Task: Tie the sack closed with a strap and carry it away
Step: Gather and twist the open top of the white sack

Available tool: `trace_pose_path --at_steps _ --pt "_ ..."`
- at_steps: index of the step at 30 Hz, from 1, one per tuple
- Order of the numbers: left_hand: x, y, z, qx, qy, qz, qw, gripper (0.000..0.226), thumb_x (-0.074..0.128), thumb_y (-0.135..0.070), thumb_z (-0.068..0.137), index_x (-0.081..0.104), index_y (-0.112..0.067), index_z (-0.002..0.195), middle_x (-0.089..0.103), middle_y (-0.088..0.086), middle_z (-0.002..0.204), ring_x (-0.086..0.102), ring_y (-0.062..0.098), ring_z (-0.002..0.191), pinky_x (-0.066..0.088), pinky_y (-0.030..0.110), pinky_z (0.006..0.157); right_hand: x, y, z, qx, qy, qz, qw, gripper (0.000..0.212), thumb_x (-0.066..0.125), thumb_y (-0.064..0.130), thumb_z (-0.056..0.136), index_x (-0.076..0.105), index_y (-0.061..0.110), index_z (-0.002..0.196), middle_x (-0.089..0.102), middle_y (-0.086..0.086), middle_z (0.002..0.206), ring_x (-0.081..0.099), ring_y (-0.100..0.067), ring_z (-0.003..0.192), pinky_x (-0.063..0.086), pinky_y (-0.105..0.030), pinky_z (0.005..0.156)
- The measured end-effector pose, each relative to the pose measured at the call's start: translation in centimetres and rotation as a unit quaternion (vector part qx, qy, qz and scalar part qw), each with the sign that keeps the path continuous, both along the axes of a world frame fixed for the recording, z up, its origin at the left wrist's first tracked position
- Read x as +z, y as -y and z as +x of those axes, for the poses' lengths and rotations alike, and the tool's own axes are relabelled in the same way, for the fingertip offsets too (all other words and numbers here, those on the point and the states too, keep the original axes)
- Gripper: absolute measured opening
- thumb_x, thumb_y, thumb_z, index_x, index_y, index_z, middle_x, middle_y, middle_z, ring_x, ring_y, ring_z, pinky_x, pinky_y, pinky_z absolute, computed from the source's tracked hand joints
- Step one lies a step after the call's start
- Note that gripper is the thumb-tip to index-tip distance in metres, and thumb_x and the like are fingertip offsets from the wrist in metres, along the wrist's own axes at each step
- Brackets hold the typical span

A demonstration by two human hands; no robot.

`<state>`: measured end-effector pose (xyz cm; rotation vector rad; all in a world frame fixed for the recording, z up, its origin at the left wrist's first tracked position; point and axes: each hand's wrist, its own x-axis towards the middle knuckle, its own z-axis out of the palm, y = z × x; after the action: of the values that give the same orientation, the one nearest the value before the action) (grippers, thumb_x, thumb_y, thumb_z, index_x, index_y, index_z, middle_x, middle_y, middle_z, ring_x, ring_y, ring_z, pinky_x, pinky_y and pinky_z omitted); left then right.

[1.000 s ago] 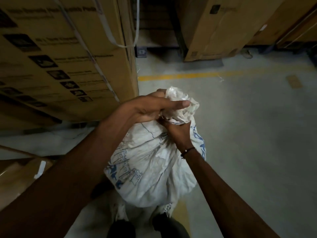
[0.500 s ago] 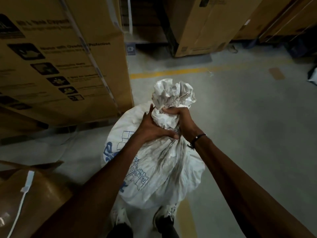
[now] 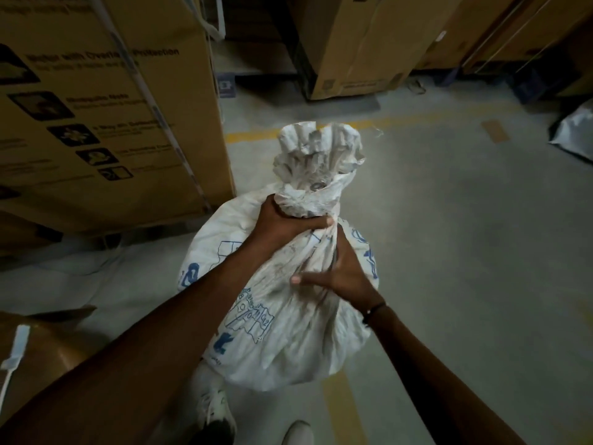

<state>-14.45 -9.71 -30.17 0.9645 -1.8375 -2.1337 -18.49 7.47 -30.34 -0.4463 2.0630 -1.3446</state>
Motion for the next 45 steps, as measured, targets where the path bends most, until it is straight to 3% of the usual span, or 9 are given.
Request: trace_pose_path --at_steps 8,12,14,19,24,29,35,39,45 --pt "0.7 0.9 -0.3 -0.223 0.105 -0.096 0.964 0.130 0.100 -0.064 0.039 0.047 -0.015 0.148 0.068 -0.005 0.135 0.067 0.011 0.121 0.056 0.034 0.105 -6.0 4.0 -0.1 -0.102 -0.007 -0.020 0.995 0.104 0.107 0.048 0.050 0.066 -0.001 0.131 0.079 -0.013 0.123 0.077 -0.022 0.116 0.061 -0.054 0.103" --pt "3.4 2.9 1.8 -0.382 0.117 -0.139 0.906 0.093 0.087 -0.007 0.074 0.040 -0.012 0.154 0.055 -0.007 0.142 0.056 0.013 0.129 0.049 0.007 0.095 -4.0 4.9 0.2 -0.073 -0.033 -0.048 0.996 0.063 0.086 0.022 0.081 0.065 -0.012 0.131 0.065 -0.032 0.140 0.064 -0.012 0.125 0.047 -0.040 0.119" --pt "3.2 4.0 3.4 -0.341 0.122 -0.179 0.915 0.088 0.082 0.001 0.082 0.039 -0.018 0.156 0.046 -0.011 0.136 0.050 0.013 0.130 0.042 -0.004 0.077 -4.0 5.5 0.0 -0.074 -0.036 -0.048 0.995 0.087 0.083 0.051 0.066 0.067 -0.001 0.134 0.065 -0.016 0.144 0.059 -0.020 0.137 0.039 -0.040 0.125" --pt "-2.8 2.4 7.6 -0.217 0.176 -0.231 0.932 0.162 0.100 -0.062 0.037 0.006 -0.032 0.165 0.012 -0.005 0.173 0.013 0.019 0.160 0.022 0.042 0.129 -5.4 6.0 -1.8 -0.063 0.041 -0.052 0.996 0.058 0.090 0.017 0.072 0.075 0.006 0.127 0.077 -0.003 0.131 0.072 -0.014 0.123 0.052 -0.036 0.115" --pt "-6.8 -3.0 4.2 -0.086 0.198 -0.289 0.933 0.176 0.094 -0.072 0.034 -0.009 -0.016 0.166 -0.007 -0.002 0.176 -0.016 0.016 0.161 -0.016 0.049 0.127 -8.1 7.6 -3.8 0.023 0.149 -0.034 0.988 0.058 0.094 0.031 0.078 0.077 0.013 0.130 0.076 -0.001 0.135 0.068 -0.020 0.132 0.047 -0.043 0.120" --pt "-8.9 -2.8 1.2 -0.024 0.166 -0.277 0.946 0.160 0.092 -0.078 0.030 0.026 -0.016 0.162 0.039 0.001 0.166 0.023 0.012 0.159 -0.012 0.042 0.129 -7.1 7.5 -5.8 0.071 0.220 0.032 0.972 0.063 0.090 0.051 0.074 0.079 0.021 0.127 0.080 -0.002 0.127 0.075 -0.025 0.121 0.050 -0.046 0.117" --pt "-12.1 -1.6 0.8 0.057 0.084 -0.148 0.984 0.070 0.106 -0.033 0.041 0.072 -0.027 0.103 0.077 -0.015 0.097 0.074 -0.004 0.095 0.060 0.027 0.092 -5.9 6.5 -6.8 0.080 0.142 0.027 0.986 0.071 0.100 0.042 0.068 0.074 0.020 0.131 0.082 0.003 0.119 0.078 -0.014 0.113 0.059 -0.040 0.107" --pt "-12.5 -2.2 0.4 0.094 0.072 -0.099 0.988 0.069 0.104 -0.015 0.051 0.069 -0.019 0.111 0.074 -0.009 0.098 0.073 0.005 0.091 0.056 0.012 0.074 -7.1 2.3 -7.3 0.045 0.134 0.005 0.990 0.099 0.102 0.036 0.061 0.058 0.019 0.148 0.071 0.000 0.142 0.067 -0.013 0.132 0.052 -0.036 0.110" --pt "-13.6 -3.4 0.1 0.076 0.099 -0.103 0.987 0.093 0.099 -0.048 0.035 0.065 -0.019 0.116 0.076 0.000 0.110 0.075 0.017 0.106 0.063 0.041 0.092 -10.9 1.2 -1.2 0.046 0.013 0.051 0.998 0.122 0.110 0.050 0.041 0.043 0.028 0.141 0.064 0.011 0.140 0.061 -0.008 0.135 0.052 -0.039 0.116"
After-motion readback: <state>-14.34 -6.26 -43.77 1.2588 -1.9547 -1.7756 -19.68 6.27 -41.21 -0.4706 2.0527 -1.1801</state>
